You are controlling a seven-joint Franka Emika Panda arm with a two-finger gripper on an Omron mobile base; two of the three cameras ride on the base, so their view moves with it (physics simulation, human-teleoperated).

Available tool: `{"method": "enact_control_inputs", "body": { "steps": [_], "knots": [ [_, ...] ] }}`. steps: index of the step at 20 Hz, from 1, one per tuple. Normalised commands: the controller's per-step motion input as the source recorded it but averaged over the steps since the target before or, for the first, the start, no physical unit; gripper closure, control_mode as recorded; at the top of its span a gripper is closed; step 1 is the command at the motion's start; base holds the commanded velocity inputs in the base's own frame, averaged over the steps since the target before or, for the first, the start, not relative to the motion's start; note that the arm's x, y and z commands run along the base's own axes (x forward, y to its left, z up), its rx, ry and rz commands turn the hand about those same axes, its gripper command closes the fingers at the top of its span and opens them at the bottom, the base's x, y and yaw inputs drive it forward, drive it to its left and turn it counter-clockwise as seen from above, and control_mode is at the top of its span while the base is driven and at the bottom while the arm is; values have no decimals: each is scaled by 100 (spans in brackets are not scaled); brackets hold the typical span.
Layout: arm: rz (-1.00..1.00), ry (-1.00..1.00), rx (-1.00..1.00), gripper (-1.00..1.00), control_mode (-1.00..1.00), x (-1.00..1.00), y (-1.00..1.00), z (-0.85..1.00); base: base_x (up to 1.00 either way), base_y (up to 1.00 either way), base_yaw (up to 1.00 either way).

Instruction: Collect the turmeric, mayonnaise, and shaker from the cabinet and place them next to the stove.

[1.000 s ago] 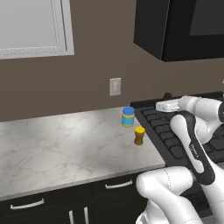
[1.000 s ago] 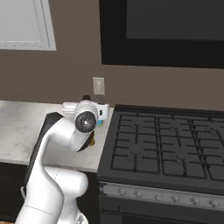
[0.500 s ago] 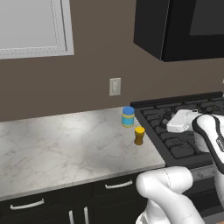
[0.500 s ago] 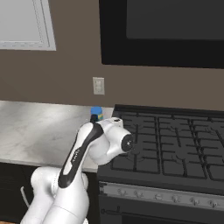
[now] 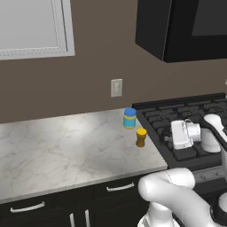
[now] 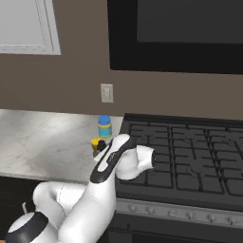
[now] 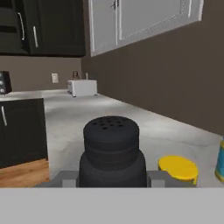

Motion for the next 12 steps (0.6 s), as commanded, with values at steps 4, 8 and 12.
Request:
{"method": "enact_control_inputs", "body": {
  "steps": [4, 8, 12],
  "knots": [
    [38, 0, -10, 100, -100, -4, -5, -52, 0, 0, 0],
    [31, 0, -12, 100, -100, -1, 0, -59, 0, 0, 0],
    [16, 0, -9, 100, -100, 0, 2, -49, 0, 0, 0]
  ]
}}
